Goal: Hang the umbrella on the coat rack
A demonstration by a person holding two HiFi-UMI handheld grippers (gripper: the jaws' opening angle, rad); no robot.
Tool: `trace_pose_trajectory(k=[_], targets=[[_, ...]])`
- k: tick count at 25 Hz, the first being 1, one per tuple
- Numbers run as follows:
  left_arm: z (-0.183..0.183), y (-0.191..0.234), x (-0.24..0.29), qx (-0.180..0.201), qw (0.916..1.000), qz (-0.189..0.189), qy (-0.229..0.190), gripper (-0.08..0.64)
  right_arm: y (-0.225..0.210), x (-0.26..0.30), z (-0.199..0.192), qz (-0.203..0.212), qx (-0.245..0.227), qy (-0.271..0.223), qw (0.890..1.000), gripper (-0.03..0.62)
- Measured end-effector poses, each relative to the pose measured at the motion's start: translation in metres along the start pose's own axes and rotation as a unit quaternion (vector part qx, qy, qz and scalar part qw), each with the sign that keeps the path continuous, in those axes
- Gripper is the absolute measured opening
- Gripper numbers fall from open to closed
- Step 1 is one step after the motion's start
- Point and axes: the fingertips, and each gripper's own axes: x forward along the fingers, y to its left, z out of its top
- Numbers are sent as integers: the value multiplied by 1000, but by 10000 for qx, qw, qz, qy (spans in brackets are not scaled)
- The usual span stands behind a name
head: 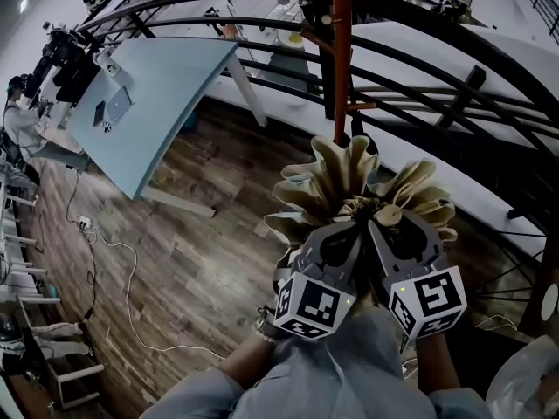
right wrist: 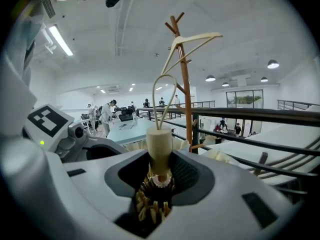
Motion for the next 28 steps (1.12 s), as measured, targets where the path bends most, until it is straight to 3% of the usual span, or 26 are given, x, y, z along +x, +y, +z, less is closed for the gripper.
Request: trace_pose_trajectory(k=[6,22,28], targets=[[-4,23,60,-205,9994,203,211,9,-54,39,-5,304,0,173,9994,132],[-13,24,90,-428,9961,598,495,9,-83,62,-16,863,-126,412,9953,132],[-25,38,105,-309,9947,749,629,9,-95,79,-29,1017,-150,471,9936,132]])
